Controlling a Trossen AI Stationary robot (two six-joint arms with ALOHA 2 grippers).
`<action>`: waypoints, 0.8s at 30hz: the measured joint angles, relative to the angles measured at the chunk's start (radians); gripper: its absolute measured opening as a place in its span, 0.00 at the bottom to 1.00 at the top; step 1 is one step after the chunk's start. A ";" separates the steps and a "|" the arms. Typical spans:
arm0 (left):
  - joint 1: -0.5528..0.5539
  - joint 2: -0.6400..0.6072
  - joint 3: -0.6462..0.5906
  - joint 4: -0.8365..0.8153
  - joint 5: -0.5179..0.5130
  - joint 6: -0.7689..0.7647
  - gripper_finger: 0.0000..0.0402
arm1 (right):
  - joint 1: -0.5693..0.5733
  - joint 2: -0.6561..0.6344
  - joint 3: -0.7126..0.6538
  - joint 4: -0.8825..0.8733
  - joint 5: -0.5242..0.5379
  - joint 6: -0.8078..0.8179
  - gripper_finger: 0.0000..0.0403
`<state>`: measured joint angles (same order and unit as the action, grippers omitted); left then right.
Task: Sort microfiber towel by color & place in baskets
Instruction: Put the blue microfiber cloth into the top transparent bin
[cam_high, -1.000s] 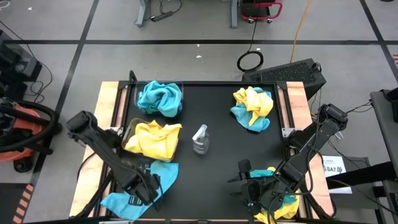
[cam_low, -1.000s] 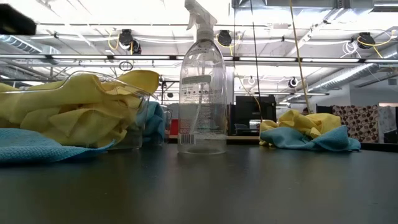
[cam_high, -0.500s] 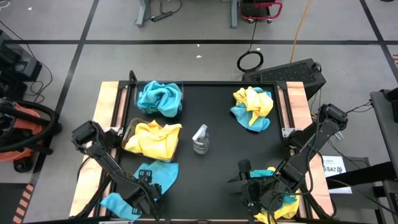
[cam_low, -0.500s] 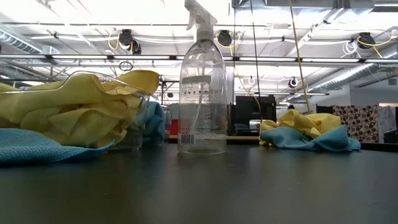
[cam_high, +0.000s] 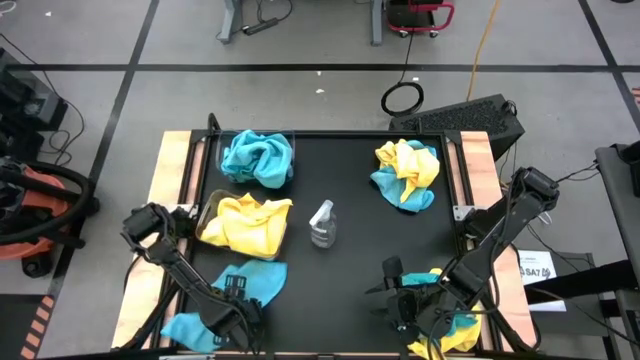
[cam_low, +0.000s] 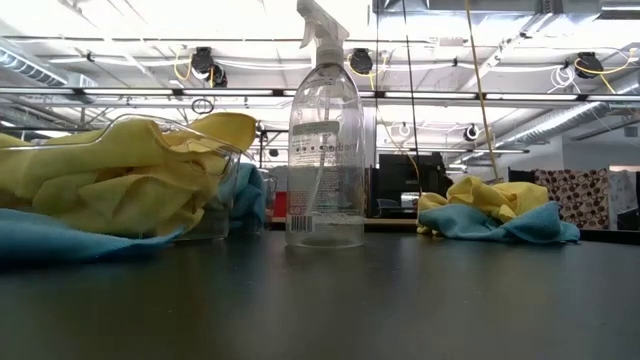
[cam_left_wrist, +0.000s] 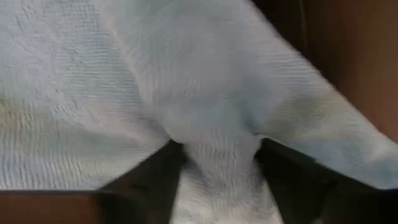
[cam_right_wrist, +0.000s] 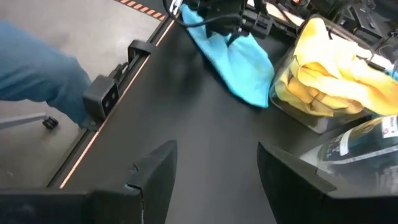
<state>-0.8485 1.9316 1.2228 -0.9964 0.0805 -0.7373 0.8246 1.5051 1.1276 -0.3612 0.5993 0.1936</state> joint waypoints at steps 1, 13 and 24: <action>0.002 0.000 -0.001 -0.003 0.007 0.013 0.47 | 0.000 0.000 -0.008 0.003 -0.001 0.001 0.53; 0.050 -0.047 0.041 -0.056 -0.038 0.095 0.03 | 0.000 0.000 -0.025 0.042 -0.002 -0.008 0.53; 0.122 -0.170 0.237 -0.092 -0.323 0.259 0.02 | -0.001 0.000 -0.025 0.203 -0.002 -0.177 0.53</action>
<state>-0.7261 1.7616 1.4603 -1.0883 -0.2422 -0.4782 0.8238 1.5047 1.1030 -0.1582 0.5976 0.0167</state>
